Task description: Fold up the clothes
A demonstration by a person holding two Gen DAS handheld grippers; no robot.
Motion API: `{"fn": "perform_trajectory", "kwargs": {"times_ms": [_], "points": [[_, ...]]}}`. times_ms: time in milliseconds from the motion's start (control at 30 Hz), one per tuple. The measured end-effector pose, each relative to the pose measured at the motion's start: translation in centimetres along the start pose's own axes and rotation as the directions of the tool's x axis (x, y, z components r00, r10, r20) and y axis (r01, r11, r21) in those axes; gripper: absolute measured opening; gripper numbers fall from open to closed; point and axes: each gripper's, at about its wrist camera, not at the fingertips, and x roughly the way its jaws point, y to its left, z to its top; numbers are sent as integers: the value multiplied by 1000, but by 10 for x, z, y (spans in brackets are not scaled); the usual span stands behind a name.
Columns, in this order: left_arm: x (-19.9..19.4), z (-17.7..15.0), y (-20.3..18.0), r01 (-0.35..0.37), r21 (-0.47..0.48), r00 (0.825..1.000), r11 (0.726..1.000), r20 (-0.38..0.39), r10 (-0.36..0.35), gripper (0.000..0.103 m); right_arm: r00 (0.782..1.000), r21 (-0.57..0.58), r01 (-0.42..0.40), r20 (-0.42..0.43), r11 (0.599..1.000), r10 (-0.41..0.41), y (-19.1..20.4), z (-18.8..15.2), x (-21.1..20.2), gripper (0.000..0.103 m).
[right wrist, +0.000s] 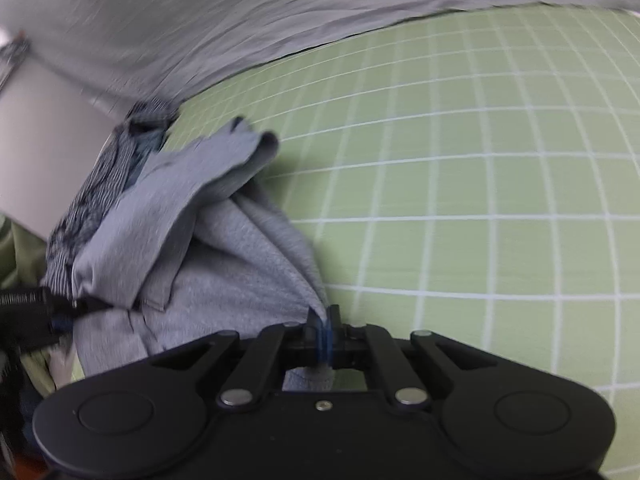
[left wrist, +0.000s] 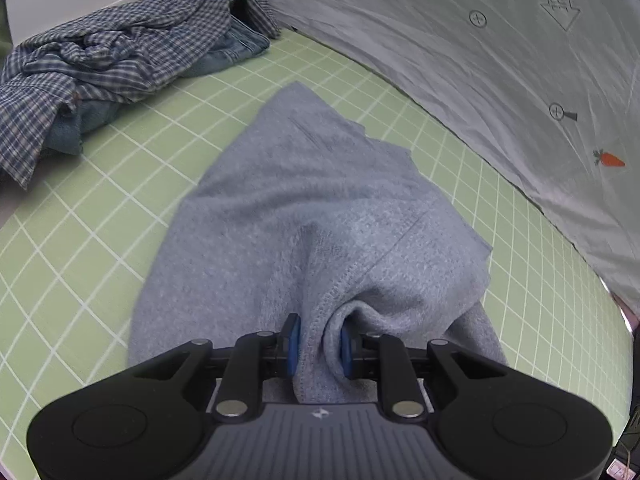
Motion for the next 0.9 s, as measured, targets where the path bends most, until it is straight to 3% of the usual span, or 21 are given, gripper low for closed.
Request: {"fn": "perform_trajectory", "kwargs": {"times_ms": [267,367,433,567,633,700,767,833,867,900], "points": [[-19,2,-20,112,31,994,993,10,-112,16,998,-4,32,47,999,-32,-3,1,-8,2],[-26,3,-27,153,43,988,987,13,-154,16,984,-44,131,126,990,-125,-8,10,-23,2],[-31,4,-32,181,51,983,982,15,-182,15,962,-58,211,187,976,-197,-16,17,-35,1],[-31,4,-29,166,34,986,986,13,-167,15,879,36,367,312,929,-360,-59,39,-72,1],[-29,4,-24,141,16,990,990,10,-141,15,798,69,476,386,877,-464,-79,52,-99,1],[-27,4,-19,115,-1,993,993,6,-115,15,696,107,576,456,810,-555,-93,68,-128,1],[-24,3,-14,89,-18,996,996,2,-89,16,615,169,611,514,773,-598,-105,84,-164,1],[-22,3,-9,63,-35,998,997,-3,-63,17,565,240,601,546,762,-618,-115,95,-190,2],[-21,3,-6,50,-43,999,998,-5,-50,18,553,264,597,548,757,-628,-120,99,-196,2],[-20,3,-4,37,-51,999,998,-8,-37,19,559,274,591,538,759,-630,-124,101,-198,3]]}}
